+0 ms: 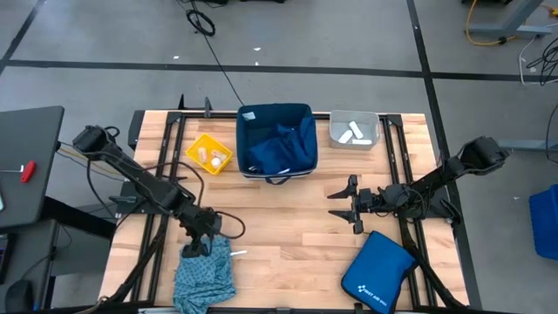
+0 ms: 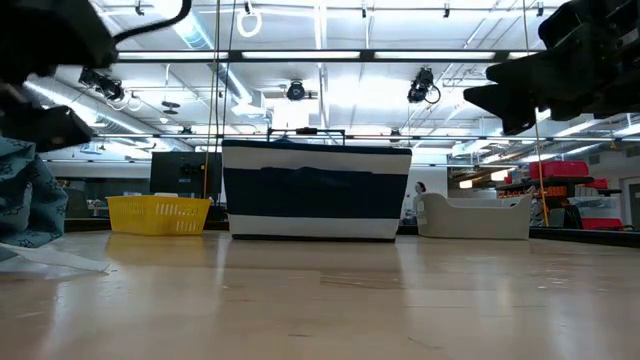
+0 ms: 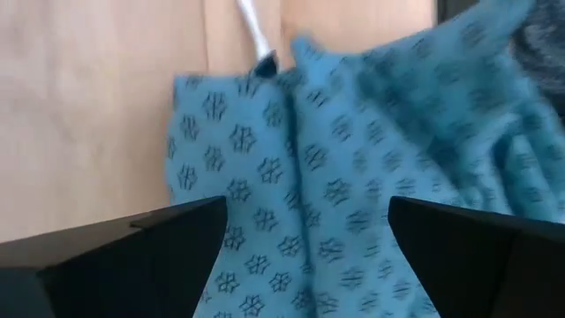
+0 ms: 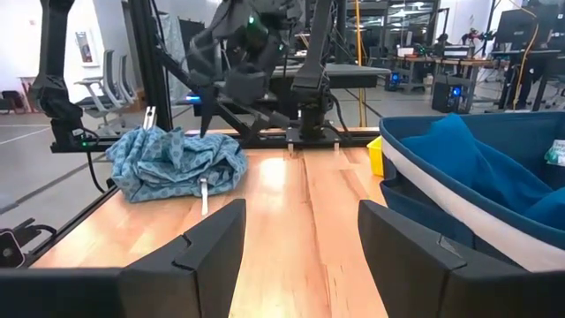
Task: Pick & place medical supplies in basket/bin
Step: Put the blue printed patient gown into the blue bin
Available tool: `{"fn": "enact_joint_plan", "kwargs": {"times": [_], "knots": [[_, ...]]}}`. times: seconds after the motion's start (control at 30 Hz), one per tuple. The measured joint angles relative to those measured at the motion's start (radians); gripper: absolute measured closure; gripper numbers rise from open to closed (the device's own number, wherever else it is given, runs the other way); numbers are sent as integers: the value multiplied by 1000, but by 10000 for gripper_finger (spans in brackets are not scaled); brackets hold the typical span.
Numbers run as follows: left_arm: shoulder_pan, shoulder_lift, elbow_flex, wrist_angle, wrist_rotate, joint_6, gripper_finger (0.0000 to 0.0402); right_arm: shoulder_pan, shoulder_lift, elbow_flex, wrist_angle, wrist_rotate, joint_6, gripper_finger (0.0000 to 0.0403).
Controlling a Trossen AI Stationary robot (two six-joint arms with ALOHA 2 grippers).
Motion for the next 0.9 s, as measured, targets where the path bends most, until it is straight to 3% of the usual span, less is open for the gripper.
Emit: {"fn": "enact_joint_plan", "kwargs": {"times": [0.47, 0.6, 0.77, 0.9], "knots": [[-79, 292, -26, 319, 88, -63, 52, 0, 0, 0, -2, 6, 0, 176], [-89, 354, -25, 377, 71, -66, 54, 0, 0, 0, -2, 7, 0, 176], [-89, 375, -26, 405, 36, -58, 110, 0, 0, 0, -2, 8, 0, 176], [-88, 379, -29, 459, 20, -28, 224, 0, 0, 0, -6, 33, -1, 176]]}}
